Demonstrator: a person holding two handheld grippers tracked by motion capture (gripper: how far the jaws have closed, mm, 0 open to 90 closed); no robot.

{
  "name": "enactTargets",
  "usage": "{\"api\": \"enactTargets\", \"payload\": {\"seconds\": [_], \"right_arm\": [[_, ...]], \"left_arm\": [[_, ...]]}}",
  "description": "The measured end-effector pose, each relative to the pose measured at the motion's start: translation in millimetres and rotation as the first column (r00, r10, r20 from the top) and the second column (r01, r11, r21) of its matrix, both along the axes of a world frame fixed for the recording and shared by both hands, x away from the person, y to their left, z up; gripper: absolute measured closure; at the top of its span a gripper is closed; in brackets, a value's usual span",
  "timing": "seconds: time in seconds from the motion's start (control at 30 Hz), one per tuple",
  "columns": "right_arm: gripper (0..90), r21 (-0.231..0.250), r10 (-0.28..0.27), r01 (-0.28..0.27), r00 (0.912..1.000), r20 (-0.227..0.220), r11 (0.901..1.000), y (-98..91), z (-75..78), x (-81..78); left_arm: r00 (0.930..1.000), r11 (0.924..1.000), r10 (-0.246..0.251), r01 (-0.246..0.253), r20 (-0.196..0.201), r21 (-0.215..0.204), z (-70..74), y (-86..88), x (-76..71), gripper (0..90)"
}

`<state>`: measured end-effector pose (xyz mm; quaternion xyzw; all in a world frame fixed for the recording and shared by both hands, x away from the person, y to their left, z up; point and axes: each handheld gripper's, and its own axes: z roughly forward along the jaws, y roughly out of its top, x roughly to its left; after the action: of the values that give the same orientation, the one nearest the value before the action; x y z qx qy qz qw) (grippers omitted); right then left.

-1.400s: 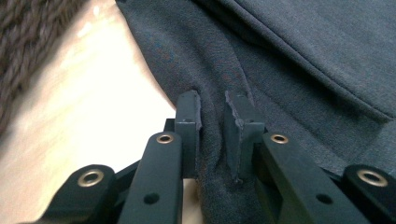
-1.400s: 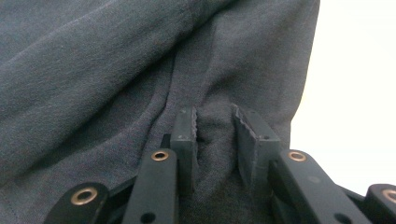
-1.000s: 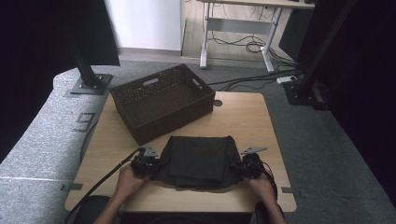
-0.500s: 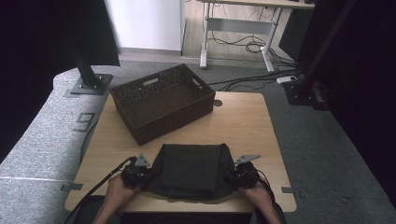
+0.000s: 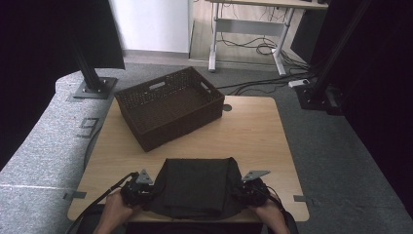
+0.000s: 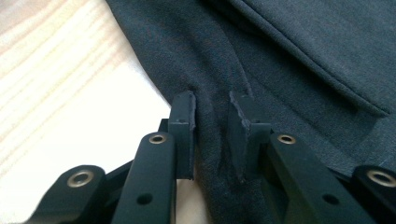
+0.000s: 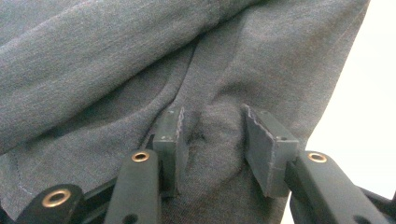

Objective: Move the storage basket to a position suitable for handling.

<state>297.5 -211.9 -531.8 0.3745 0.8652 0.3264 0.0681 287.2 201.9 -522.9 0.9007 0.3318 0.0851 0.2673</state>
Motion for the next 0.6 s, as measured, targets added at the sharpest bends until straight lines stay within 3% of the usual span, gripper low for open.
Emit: {"api": "enactTargets", "payload": {"seconds": [0.6], "right_arm": [[55.4,-0.007,0.044,-0.044,0.9989,-0.019,0.9990,3.9,1.4,-30.3]], "left_arm": [[0.9987,0.9988,-0.044,0.044,-0.025,-0.022,-0.4,7.5,-24.8,66.0]]}}
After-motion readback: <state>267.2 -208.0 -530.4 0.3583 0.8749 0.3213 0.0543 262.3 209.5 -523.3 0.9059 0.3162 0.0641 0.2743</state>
